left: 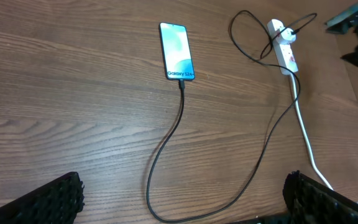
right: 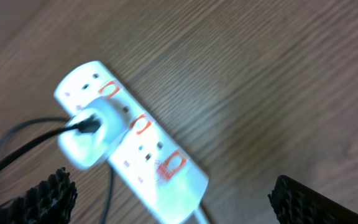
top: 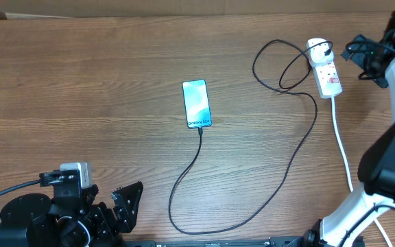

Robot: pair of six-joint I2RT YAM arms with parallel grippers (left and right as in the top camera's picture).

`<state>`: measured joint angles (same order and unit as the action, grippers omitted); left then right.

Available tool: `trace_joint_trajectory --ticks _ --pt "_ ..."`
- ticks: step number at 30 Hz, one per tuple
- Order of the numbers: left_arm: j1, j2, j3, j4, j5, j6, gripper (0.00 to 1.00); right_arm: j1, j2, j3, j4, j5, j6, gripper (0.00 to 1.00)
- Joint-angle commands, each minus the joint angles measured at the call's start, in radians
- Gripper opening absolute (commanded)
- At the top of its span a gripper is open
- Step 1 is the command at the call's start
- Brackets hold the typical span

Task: Plug charger to phone and switch on socket
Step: 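Move the right gripper over the white power strip's switch end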

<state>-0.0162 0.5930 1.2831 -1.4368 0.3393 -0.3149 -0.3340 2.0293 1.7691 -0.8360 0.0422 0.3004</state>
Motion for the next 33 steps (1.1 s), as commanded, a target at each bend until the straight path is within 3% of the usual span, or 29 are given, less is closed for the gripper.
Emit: trace_joint_trajectory --ticks 1,6,18,33 --pt "-0.005 -0.002 -0.003 0.000 -0.007 -0.011 1.00 0.000 0.061 0.017 0.046 0.061 -0.044 1.00" --pt "-0.005 -0.002 -0.003 0.000 -0.007 -0.011 0.99 0.000 0.144 0.016 0.110 0.146 -0.045 1.00" --pt "-0.005 -0.002 -0.003 0.000 -0.007 -0.011 1.00 0.000 0.239 0.016 0.179 0.140 -0.047 1.00" --pt "-0.005 -0.002 -0.003 0.000 -0.007 -0.011 1.00 0.000 0.281 0.016 0.212 0.022 -0.048 1.00"
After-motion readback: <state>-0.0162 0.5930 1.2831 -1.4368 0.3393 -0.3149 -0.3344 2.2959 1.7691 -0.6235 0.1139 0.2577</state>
